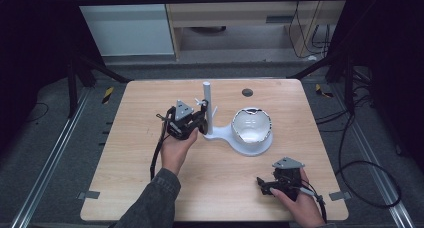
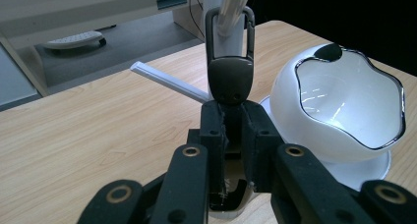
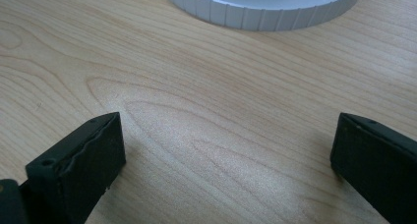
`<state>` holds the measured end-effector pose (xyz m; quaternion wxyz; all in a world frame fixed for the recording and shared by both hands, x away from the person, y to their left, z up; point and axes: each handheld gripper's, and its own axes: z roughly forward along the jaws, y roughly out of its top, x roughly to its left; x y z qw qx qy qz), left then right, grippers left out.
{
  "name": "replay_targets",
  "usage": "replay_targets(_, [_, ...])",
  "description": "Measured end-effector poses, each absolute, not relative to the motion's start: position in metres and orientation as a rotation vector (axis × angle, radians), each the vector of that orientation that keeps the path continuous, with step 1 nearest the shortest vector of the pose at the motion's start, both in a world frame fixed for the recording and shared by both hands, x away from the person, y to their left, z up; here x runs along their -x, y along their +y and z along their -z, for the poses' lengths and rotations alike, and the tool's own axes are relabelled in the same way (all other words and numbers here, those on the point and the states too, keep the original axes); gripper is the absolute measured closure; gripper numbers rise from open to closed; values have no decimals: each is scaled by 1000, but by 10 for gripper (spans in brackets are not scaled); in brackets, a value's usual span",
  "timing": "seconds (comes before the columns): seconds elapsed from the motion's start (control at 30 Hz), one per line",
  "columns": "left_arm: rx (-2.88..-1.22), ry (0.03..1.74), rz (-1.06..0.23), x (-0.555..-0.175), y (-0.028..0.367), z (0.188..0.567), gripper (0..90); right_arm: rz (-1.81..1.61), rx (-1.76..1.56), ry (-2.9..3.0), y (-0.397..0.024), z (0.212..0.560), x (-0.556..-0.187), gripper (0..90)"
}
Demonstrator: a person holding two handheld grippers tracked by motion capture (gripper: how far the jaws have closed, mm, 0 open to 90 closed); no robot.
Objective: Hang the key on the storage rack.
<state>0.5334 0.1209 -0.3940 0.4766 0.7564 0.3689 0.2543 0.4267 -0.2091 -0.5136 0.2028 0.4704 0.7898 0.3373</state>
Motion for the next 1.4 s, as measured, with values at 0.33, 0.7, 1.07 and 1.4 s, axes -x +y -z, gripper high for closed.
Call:
replay_targets(0.33, [-1844,894,-619,-536,119,396,800,-942,-1315,2204,-209,514,-427,3])
replay_targets(0.7, [-1841,892,-612,-537,118,397,798,-942,-1312,2205,-209,514,-427,4])
replay_targets(1.07, [-1862,891,-604,-538,118,396,790,-942,-1314,2205,-209,514,-427,3])
replay_targets(1.4, [-1876,882,-630,-534,118,395,761,-943,-1311,2205,-209,514,-427,3])
